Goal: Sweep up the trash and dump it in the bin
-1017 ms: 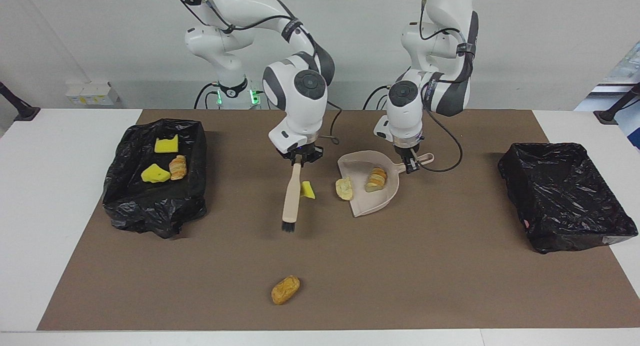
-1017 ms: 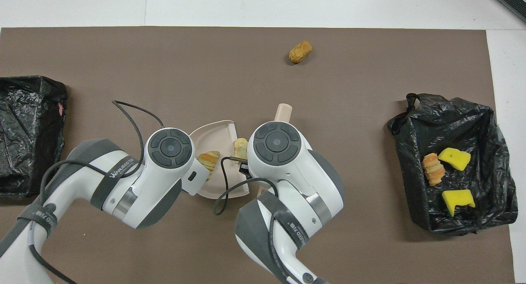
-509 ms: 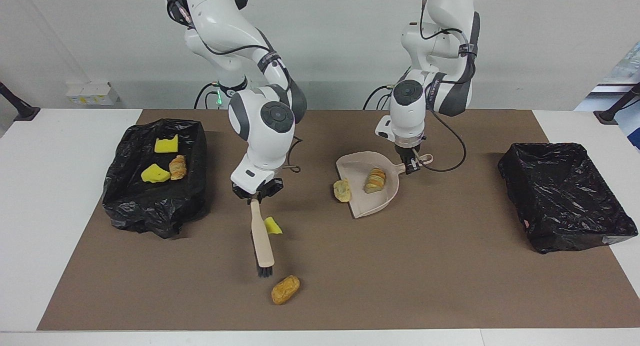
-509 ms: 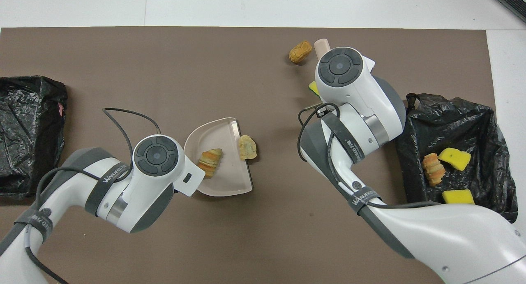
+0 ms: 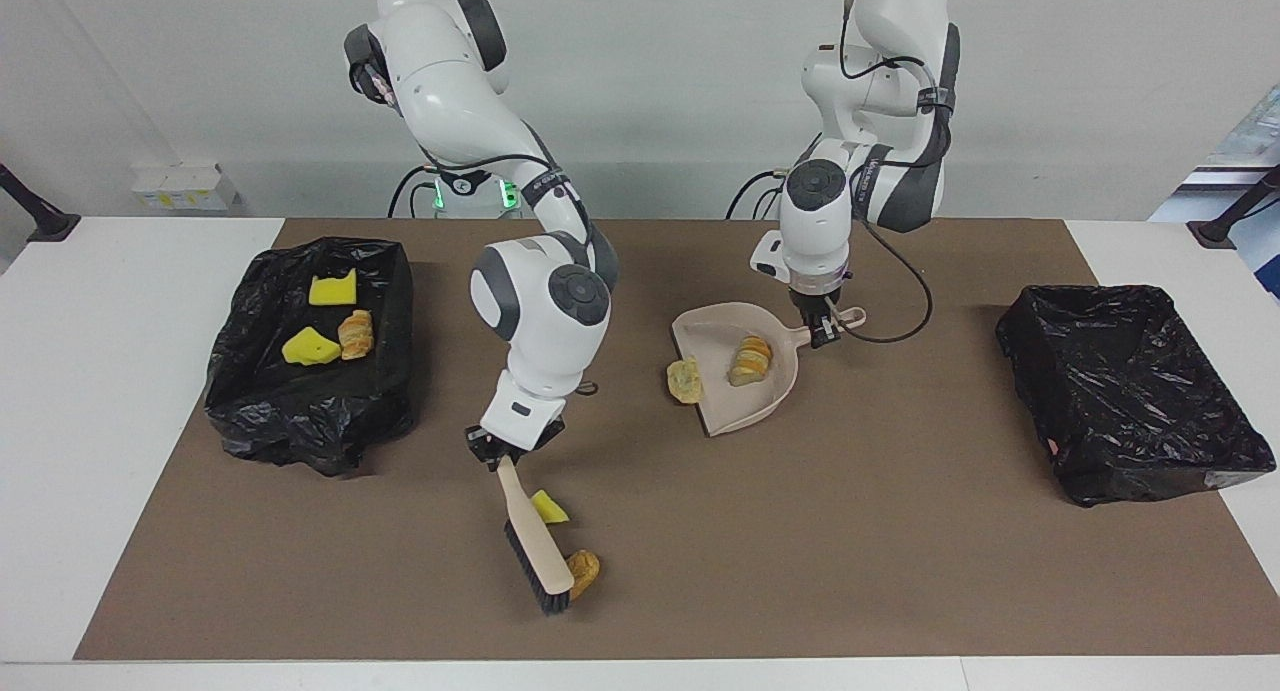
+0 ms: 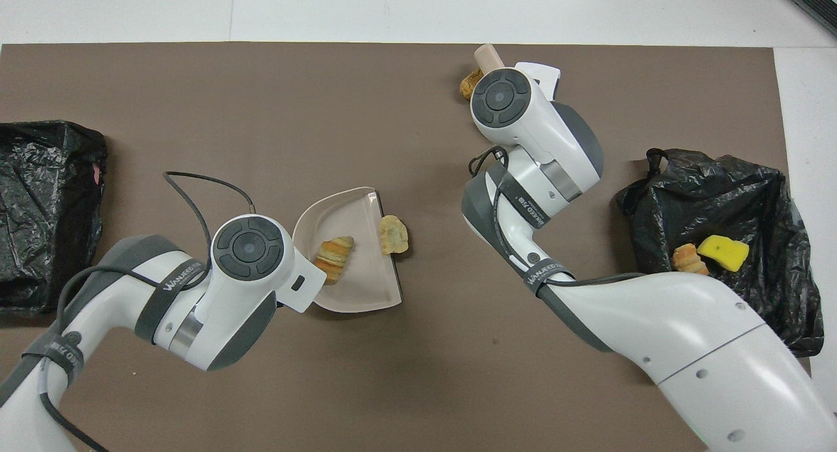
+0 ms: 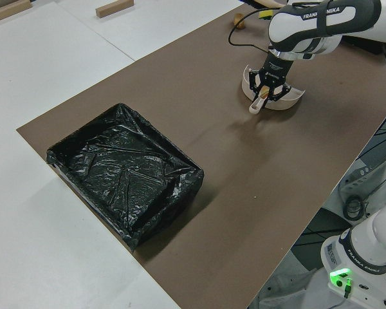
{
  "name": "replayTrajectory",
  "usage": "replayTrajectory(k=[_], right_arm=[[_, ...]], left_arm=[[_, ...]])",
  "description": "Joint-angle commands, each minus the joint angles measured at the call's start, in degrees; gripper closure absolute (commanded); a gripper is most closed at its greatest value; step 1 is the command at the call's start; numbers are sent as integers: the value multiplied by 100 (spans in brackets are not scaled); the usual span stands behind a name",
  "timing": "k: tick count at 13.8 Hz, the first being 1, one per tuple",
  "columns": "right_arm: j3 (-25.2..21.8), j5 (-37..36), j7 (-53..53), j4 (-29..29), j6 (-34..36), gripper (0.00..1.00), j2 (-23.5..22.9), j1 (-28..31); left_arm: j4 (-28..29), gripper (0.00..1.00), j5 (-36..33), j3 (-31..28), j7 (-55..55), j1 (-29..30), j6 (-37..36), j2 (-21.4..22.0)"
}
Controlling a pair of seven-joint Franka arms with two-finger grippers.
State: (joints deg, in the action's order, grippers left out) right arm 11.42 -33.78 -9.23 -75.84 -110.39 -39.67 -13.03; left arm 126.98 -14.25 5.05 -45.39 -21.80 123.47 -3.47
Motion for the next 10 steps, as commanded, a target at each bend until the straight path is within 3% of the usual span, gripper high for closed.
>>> replayTrajectory(k=[1, 3, 6, 8, 10], right_arm=[[106, -147, 185, 237, 131, 100, -199, -15], [211, -59, 255, 193, 648, 100, -103, -172], [860, 169, 299, 184, 1596, 100, -59, -164], [1238, 668, 299, 184, 2064, 100, 55, -121], [1275, 1282, 404, 175, 2485, 100, 327, -112]], left_arm=[[204, 100, 97, 31, 30, 1, 72, 118], [204, 100, 97, 23, 30, 1, 37, 118], [204, 100, 97, 23, 30, -8, 28, 127], [204, 100, 97, 31, 21, -8, 28, 127], [204, 100, 97, 23, 30, -8, 28, 127]])
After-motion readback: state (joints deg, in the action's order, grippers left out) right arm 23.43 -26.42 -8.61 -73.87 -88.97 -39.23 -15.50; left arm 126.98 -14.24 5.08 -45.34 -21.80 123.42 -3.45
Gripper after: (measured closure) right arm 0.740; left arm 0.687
